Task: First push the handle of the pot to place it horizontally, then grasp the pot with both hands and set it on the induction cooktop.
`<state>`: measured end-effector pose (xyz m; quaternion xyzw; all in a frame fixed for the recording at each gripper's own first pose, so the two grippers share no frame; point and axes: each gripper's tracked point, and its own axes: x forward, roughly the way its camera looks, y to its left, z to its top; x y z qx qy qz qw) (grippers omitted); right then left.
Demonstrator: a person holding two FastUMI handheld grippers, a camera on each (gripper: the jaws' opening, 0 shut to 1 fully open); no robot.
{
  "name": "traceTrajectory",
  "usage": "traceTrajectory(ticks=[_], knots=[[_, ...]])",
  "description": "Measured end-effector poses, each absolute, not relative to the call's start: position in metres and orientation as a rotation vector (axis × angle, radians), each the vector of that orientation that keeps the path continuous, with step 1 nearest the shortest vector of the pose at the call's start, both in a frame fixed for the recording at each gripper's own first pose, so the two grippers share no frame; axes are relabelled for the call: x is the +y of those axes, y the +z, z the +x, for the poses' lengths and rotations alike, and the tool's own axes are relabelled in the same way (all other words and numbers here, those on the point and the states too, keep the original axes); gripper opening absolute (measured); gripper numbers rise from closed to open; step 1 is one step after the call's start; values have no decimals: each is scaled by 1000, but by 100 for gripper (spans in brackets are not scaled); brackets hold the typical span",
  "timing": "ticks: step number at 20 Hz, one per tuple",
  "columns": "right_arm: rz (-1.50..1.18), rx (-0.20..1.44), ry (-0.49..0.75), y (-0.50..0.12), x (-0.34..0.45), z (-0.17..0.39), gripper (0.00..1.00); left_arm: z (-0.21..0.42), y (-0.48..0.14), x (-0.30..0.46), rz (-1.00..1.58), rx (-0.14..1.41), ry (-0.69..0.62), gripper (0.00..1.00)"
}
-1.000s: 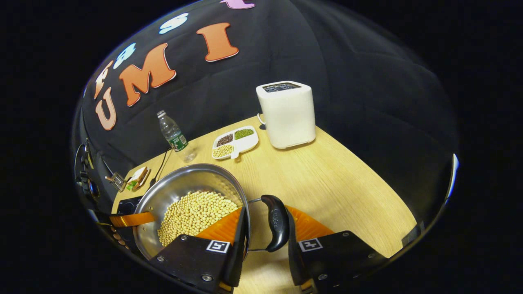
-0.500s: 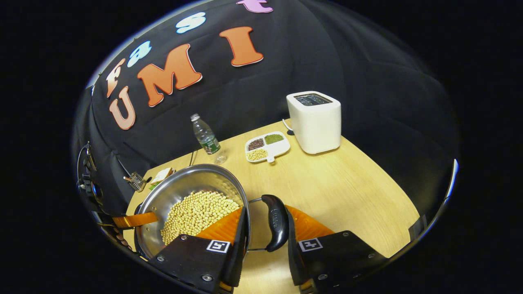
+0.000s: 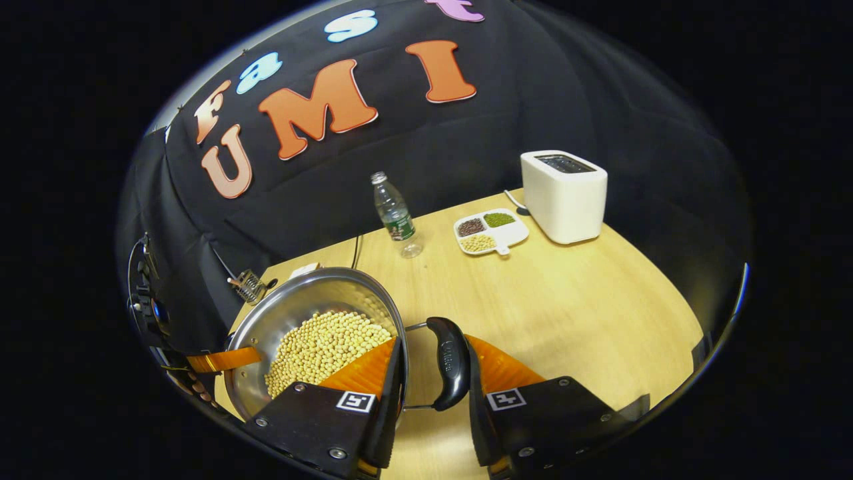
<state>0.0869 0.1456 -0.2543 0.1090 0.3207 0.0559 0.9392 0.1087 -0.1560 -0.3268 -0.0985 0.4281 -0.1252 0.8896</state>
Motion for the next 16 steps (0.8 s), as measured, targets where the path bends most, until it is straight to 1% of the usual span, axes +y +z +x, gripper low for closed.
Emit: traceTrajectory(ticks=[2, 3, 4, 6, 7, 8, 9, 10, 12, 16], knots=[[226, 667, 128, -258, 163, 84, 47, 108, -327, -137, -204, 895, -248, 58], [227, 672, 131, -259, 172, 82, 42, 108, -328, -129, -203, 897, -243, 57], [227, 674, 136, -260, 179, 80, 47, 106, -328, -121, -204, 896, -239, 59], [229, 676, 143, -262, 192, 78, 47, 107, -328, -107, -207, 897, -233, 57], [228, 677, 147, -262, 199, 77, 42, 106, -330, -100, -209, 898, -229, 57], [228, 680, 149, -264, 205, 77, 47, 106, -331, -93, -213, 902, -226, 57], [225, 685, 153, -267, 211, 76, 42, 107, -333, -86, -216, 906, -221, 58], [223, 692, 156, -270, 217, 75, 47, 109, -336, -79, -216, 912, -215, 58], [221, 702, 159, -276, 230, 76, 47, 110, -342, -67, -206, 919, -207, 60], [220, 722, 170, -285, 250, 79, 47, 117, -352, -47, -206, 921, -187, 58]])
